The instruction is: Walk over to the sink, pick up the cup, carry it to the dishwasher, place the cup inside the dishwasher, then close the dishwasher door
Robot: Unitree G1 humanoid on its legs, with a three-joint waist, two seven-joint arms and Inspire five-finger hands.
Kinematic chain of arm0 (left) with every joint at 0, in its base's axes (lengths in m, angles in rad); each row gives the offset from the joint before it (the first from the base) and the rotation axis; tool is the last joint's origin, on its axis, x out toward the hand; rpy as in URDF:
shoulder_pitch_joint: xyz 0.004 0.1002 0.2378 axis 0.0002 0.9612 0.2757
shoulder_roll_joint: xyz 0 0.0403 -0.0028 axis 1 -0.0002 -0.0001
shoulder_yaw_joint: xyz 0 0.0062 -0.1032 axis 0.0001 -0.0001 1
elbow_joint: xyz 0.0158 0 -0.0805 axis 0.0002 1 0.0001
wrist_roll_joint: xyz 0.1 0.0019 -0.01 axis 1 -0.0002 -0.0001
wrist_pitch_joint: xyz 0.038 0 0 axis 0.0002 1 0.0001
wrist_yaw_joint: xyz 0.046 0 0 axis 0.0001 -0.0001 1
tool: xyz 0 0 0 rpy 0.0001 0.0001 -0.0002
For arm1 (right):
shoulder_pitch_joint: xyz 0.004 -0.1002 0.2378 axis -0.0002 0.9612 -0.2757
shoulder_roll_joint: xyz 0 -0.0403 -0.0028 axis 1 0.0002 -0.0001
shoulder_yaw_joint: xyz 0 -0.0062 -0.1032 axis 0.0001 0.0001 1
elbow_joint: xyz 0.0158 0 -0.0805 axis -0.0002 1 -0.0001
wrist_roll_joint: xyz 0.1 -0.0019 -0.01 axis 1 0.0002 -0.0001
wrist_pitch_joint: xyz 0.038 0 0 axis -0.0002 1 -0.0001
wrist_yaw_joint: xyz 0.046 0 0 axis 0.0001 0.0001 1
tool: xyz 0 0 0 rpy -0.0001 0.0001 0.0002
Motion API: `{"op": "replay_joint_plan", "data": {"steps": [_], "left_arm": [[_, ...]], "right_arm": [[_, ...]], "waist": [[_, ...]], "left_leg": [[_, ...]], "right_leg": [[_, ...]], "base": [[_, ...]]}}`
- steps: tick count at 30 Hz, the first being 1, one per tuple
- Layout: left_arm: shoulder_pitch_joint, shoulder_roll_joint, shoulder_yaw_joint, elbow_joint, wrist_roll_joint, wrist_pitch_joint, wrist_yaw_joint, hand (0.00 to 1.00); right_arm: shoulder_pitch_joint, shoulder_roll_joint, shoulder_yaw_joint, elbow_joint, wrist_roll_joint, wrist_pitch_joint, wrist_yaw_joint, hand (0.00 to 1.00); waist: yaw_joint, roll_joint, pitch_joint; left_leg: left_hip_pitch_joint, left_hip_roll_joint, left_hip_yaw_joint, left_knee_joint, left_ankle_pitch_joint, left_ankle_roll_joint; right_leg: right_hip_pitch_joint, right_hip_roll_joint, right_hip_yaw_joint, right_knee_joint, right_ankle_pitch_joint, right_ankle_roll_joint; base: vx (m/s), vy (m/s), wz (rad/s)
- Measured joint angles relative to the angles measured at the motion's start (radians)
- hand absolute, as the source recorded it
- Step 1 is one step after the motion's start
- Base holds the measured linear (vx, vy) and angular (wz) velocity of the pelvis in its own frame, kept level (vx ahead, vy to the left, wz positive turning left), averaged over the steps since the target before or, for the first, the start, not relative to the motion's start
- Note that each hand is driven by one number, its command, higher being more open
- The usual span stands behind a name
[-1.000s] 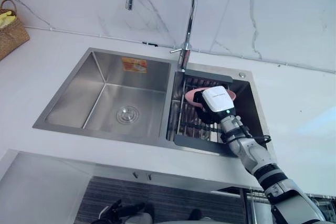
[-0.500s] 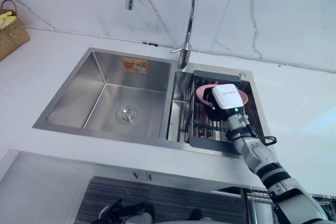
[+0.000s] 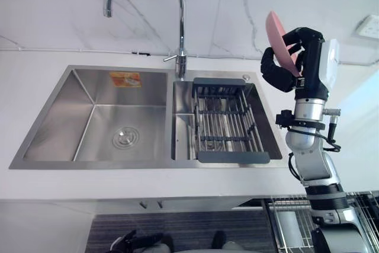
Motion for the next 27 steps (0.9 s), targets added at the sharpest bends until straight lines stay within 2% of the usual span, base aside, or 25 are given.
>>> {"op": "replay_joint_plan", "data": {"steps": [7,9,12,14,15,16,17,18,19,20,21,22,23,24,25,26,27], "left_arm": [[-0.006,-0.001,-0.004,0.031,0.002,-0.003,0.004,1.0],[-0.006,0.001,-0.006,0.038,0.002,0.001,0.007,1.0],[-0.009,0.006,-0.017,0.056,0.001,0.006,0.014,1.0],[-0.014,0.007,-0.018,0.062,0.001,0.012,0.015,1.0],[-0.021,0.009,-0.018,0.065,0.001,0.022,0.016,1.0],[-0.025,0.01,-0.017,0.073,-0.007,0.036,0.019,1.0],[-0.026,0.011,-0.017,0.075,-0.014,0.042,0.019,1.0],[-0.025,0.016,-0.018,0.083,-0.032,0.049,0.02,1.0],[-0.026,0.024,-0.018,0.093,-0.055,0.05,0.02,1.0],[-0.026,0.028,-0.017,0.095,-0.061,0.051,0.02,1.0],[-0.028,0.041,-0.017,0.093,-0.076,0.051,0.021,1.0],[-0.037,0.05,-0.017,0.094,-0.093,0.051,0.026,1.0],[-0.047,0.049,-0.013,0.098,-0.1,0.051,0.03,1.0],[-0.053,0.039,0.015,0.102,-0.125,0.052,0.04,1.0],[-0.047,0.022,0.016,0.105,-0.151,0.043,0.05,1.0],[-0.051,0.028,0.029,0.103,-0.177,0.032,0.059,1.0],[-0.058,0.023,0.036,0.102,-0.186,0.022,0.073,1.0]], "right_arm": [[0.114,0.001,-0.128,-0.136,-0.003,0.003,0.004,0.0],[0.157,0.001,-0.198,-0.174,-0.009,0.015,0.002,0.0],[0.233,0.002,-0.291,-0.18,-0.014,0.047,-0.013,0.0],[0.276,0.005,-0.329,-0.18,-0.026,0.063,-0.02,0.0],[0.311,0.018,-0.359,-0.179,-0.041,0.068,-0.021,0.0],[0.338,0.039,-0.379,-0.176,-0.045,0.066,-0.026,0.0],[0.352,0.047,-0.386,-0.175,-0.045,0.066,-0.029,0.0],[0.38,0.064,-0.392,-0.165,-0.045,0.059,-0.037,0.0],[0.401,0.079,-0.394,-0.146,-0.047,0.04,-0.057,0.0],[0.408,0.085,-0.395,-0.138,-0.051,0.03,-0.071,0.0],[0.416,0.097,-0.396,-0.134,-0.053,0.016,-0.096,0.0],[0.411,0.102,-0.396,-0.133,-0.064,0.0,-0.118,0.0],[0.405,0.101,-0.395,-0.132,-0.078,-0.005,-0.123,0.0],[0.396,0.102,-0.388,-0.115,-0.091,-0.019,-0.134,0.0],[0.387,0.097,-0.384,-0.092,-0.092,-0.03,-0.148,0.0],[0.383,0.114,-0.37,-0.067,-0.093,-0.038,-0.16,0.0],[0.384,0.115,-0.346,-0.043,-0.096,-0.041,-0.161,0.0]], "waist": [[-0.023,0.005,-0.005],[-0.028,0.005,-0.008],[-0.053,0.004,-0.012],[-0.06,0.004,-0.012],[-0.075,0.004,-0.013],[-0.084,0.01,-0.016],[-0.09,0.011,-0.016],[-0.109,0.014,-0.016],[-0.122,0.01,-0.02],[-0.125,0.007,-0.024],[-0.13,-0.017,-0.039],[-0.127,-0.031,-0.044],[-0.126,-0.035,-0.04],[-0.104,-0.039,-0.039],[-0.087,-0.012,-0.051],[-0.075,-0.035,-0.048],[-0.074,-0.031,-0.042]], "left_leg": [[0.017,0.007,0.035,-0.003,-0.002,0.001],[0.018,0.006,0.066,0.001,-0.011,0.003],[0.018,0.006,0.132,0.024,-0.038,0.012],[0.013,0.011,0.17,0.044,-0.055,0.018],[0.001,0.023,0.21,0.064,-0.067,0.028],[-0.018,0.049,0.264,0.071,-0.071,0.038],[-0.021,0.061,0.286,0.073,-0.072,0.038],[-0.023,0.086,0.324,0.081,-0.072,0.037],[-0.032,0.107,0.362,0.097,-0.073,0.035],[-0.042,0.116,0.381,0.112,-0.075,0.034],[-0.075,0.126,0.413,0.161,-0.079,0.039],[-0.114,0.145,0.443,0.233,-0.096,0.045],[-0.134,0.156,0.459,0.277,-0.106,0.042],[-0.154,0.166,0.475,0.294,-0.121,0.021],[-0.146,0.172,0.486,0.226,-0.098,-0.003],[-0.144,0.171,0.521,0.253,-0.099,-0.009],[-0.152,0.191,0.531,0.284,-0.108,-0.017]], "right_leg": [[-0.006,0.012,0.033,0.001,0.001,-0.002],[-0.03,0.013,0.061,0.02,0.002,-0.003],[-0.075,0.013,0.098,0.062,0.007,-0.006],[-0.103,0.018,0.101,0.084,0.02,-0.017],[-0.128,0.03,0.084,0.089,0.048,-0.025],[-0.162,0.041,0.033,0.126,0.057,-0.051],[-0.187,0.031,-0.023,0.2,0.018,-0.086],[-0.211,-0.001,-0.12,0.355,-0.057,-0.112],[-0.211,-0.041,-0.178,0.475,-0.111,-0.104],[-0.208,-0.059,-0.19,0.513,-0.126,-0.101],[-0.193,-0.094,-0.2,0.547,-0.13,-0.104],[-0.175,-0.1,-0.186,0.496,-0.131,-0.083],[-0.169,-0.083,-0.198,0.458,-0.126,-0.084],[-0.138,-0.045,-0.181,0.34,-0.121,-0.089],[-0.067,0.021,-0.139,0.149,-0.112,-0.063],[-0.043,0.016,-0.139,0.105,-0.143,-0.058],[-0.035,0.029,-0.149,0.074,-0.135,-0.047]], "base": [[0.03,-0.013,-0.16],[0.01,0.033,-0.46],[-0.02,0.064,-0.59],[-0.05,0.058,-0.69],[-0.08,0.046,-1.11],[-0.11,0.021,-1.08],[-0.11,0.032,-1.08],[-0.07,0.012,-1.0],[-0.01,-0.002,-0.99],[0.02,-0.086,-1.02],[0.03,-0.161,-1.03],[0.02,-0.195,-1.01],[-0.07,-0.208,-1.09],[-0.2,-0.206,-1.14],[-0.29,-0.243,-1.21],[-0.23,-0.205,-0.89],[-0.14,-0.161,-0.49]]}}
